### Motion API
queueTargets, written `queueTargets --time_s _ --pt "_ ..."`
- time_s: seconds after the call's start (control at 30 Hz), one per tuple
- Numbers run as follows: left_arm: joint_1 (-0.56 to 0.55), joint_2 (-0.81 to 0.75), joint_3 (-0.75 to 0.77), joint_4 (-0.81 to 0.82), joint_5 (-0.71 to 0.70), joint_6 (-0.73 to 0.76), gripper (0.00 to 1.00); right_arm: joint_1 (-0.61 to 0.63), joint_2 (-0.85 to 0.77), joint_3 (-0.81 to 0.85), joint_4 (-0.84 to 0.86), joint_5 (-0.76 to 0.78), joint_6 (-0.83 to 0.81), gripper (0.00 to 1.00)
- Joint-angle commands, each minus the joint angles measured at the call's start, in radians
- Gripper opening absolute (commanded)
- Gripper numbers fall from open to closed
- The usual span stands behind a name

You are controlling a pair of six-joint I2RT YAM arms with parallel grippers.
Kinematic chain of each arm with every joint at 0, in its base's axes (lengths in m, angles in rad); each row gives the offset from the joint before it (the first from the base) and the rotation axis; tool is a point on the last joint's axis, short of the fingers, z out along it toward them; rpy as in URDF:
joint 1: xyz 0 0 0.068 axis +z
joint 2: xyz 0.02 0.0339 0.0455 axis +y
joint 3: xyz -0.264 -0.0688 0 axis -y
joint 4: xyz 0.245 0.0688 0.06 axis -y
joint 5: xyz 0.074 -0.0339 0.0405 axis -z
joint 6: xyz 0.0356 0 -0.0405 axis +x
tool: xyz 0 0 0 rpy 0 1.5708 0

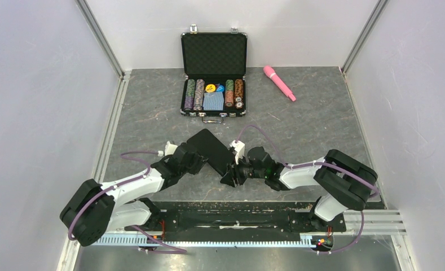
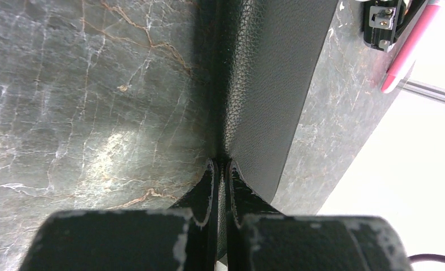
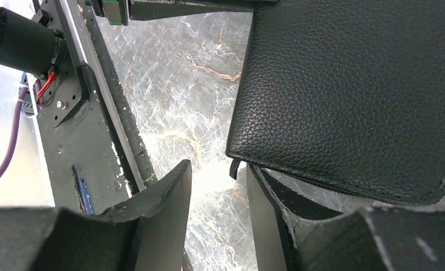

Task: Sort the hair-cutting tools

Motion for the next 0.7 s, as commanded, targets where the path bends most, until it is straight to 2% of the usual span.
queueTargets --time_s 0.0,0.13,0.37,0.53,0.67 --pt "0.004 -0.015 0.012 0.078 0.020 -0.065 0.02 0.005 0.016 0.021 0.070 0.036 0.011 0.41" --pt "0.005 -0.014 0.010 0.078 0.018 -0.065 0.02 0.005 0.017 0.022 0.075 0.043 0.013 0.33" --pt "0.008 -0.017 0.007 0.068 -0.006 -0.053 0.02 -0.003 -0.004 -0.001 0.073 0.053 0.010 0.00" --pt "0.063 -0.038 0.019 0.011 -0.004 0.020 0.02 -0.046 -0.035 -0.049 0.017 0.049 -0.001 0.00" --pt "0.127 -0.035 0.031 -0.016 0.052 0.087 0.02 -0.105 -0.075 -0.117 -0.009 0.043 -0.005 0.00"
